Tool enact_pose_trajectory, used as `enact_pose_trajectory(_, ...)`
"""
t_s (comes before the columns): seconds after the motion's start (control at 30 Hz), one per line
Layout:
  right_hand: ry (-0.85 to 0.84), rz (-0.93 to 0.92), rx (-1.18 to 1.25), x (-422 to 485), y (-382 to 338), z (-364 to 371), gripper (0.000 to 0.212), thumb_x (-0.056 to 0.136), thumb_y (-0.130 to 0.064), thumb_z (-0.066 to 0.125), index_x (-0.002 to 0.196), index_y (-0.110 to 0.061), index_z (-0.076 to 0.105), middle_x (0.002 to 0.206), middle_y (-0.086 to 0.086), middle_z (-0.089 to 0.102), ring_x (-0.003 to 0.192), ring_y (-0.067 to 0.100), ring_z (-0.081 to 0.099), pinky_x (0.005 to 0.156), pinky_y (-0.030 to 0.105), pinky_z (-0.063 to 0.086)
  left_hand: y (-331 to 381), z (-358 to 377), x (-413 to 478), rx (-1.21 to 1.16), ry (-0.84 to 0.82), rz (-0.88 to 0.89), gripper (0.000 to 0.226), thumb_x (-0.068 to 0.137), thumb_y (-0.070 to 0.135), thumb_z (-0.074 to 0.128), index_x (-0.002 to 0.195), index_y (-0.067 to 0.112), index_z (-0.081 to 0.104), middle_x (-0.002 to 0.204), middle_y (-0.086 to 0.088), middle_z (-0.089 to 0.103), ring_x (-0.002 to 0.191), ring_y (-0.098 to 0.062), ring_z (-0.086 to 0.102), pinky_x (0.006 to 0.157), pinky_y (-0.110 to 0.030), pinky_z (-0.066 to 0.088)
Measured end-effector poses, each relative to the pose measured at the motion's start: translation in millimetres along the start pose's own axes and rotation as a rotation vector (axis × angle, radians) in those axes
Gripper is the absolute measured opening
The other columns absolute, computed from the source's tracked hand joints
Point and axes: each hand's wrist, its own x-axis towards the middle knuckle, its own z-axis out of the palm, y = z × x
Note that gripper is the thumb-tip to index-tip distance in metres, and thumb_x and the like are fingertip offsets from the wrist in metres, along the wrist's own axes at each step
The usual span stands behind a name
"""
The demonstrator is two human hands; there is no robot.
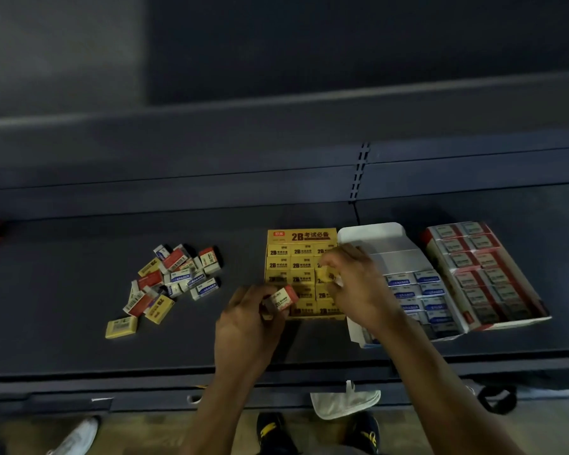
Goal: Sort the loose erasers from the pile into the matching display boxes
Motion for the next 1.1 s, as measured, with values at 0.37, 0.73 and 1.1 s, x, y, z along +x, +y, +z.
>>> enact_pose_trajectory(0.37, -0.067, -0.027, -0.072, 6.3, -3.4, 5.6, 0.034, 0.082, -0.01, 0.063, 0.115, -0.013, 0.056, 0.125, 0.002, 0.048, 0.118, 0.02, 0.038, 0.089, 0.022, 0.033, -1.4, 5.1, 0.8, -0.028, -0.026, 0.008, 0.032, 0.068, 0.022, 0.081, 0.095, 0.025, 0.066, 0.092, 0.007, 0.062, 0.069, -0.001, 0.054, 0.058, -0.006, 0.035)
enact_pose_trajectory(0.73, -0.071, 0.008, 0.016, 12.3, 0.8, 5.6, 0.023, 0.081, 0.0, 0.062, 0.1, -0.012, 0.058, 0.115, 0.002, 0.054, 0.108, 0.017, 0.049, 0.076, 0.017, 0.035, 0.3, 6.5, 1.8, -0.048, -0.025, 0.023, 0.032, 0.067, 0.021, 0.082, 0.095, 0.024, 0.066, 0.093, 0.006, 0.062, 0.069, -0.006, 0.061, 0.057, -0.01, 0.042)
enact_pose_trajectory(1.1, 0.011, -0.1, 0.207, -8.6, -0.8, -6.5, 0.031, 0.076, -0.005, 0.069, 0.105, -0.013, 0.062, 0.109, 0.003, 0.06, 0.101, 0.019, 0.057, 0.083, 0.036, 0.052, 20.3, 8.3, 11.1, -0.07, -0.007, 0.057, 0.033, 0.069, 0.017, 0.082, 0.099, 0.022, 0.068, 0.095, 0.003, 0.062, 0.073, -0.005, 0.059, 0.062, -0.003, 0.036)
